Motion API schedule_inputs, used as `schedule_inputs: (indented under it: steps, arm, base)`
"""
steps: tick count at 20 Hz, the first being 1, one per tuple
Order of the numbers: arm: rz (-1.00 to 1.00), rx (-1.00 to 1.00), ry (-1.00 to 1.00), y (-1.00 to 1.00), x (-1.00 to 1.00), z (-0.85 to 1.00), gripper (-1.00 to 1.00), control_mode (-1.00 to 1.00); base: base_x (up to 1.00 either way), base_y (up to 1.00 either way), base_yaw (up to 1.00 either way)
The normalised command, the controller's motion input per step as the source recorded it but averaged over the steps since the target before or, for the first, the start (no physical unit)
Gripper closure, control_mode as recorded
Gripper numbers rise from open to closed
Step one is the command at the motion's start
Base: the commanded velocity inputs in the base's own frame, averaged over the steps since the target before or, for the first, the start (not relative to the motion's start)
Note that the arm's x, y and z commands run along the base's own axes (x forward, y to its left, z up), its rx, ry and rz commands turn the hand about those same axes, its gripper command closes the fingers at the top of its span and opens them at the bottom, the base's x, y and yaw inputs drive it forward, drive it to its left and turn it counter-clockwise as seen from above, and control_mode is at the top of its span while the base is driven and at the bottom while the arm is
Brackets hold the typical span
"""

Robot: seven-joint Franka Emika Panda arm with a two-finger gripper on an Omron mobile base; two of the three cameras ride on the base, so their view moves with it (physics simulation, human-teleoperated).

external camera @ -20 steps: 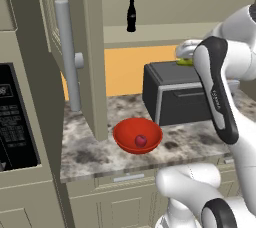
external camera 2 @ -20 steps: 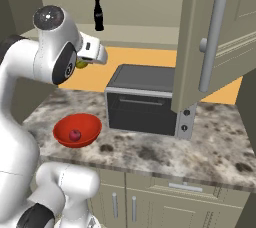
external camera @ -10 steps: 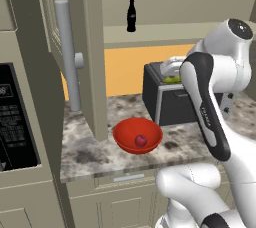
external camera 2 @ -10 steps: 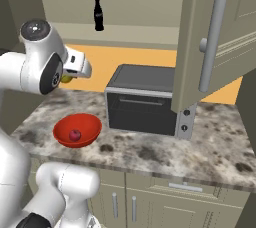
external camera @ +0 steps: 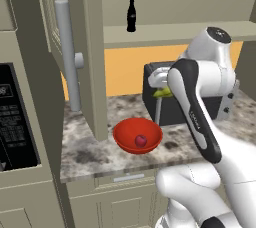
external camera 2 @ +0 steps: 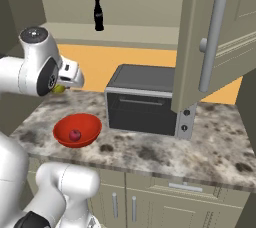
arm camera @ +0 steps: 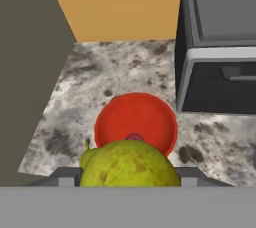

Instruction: Open the cabinet. Pick the apple and pear from the cabinet and place them into the bowl. Then close the cabinet.

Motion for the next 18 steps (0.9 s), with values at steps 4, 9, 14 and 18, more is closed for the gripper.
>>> schedule_inputs:
  steps: [4,9,14,18]
  arm:
    - [0.01,0.01,0.09,0.16,0.00,-0.37,1.00,-1.00]
    - [0.00,0.03,0.05,0.01,0.07,-0.30,1.00,-1.00]
    - [0.00,0.00,0.00,0.04,0.23,-0.30,1.00,-1.00]
    - [0.00,0.00,0.00,0.08,0.24,-0.32,1.00,-1.00]
  base:
    - [0.00,0.00,0.00]
    - [0.00,0.00,0.00]
    - [0.00,0.00,0.00]
    - [0.00,0.00,0.00]
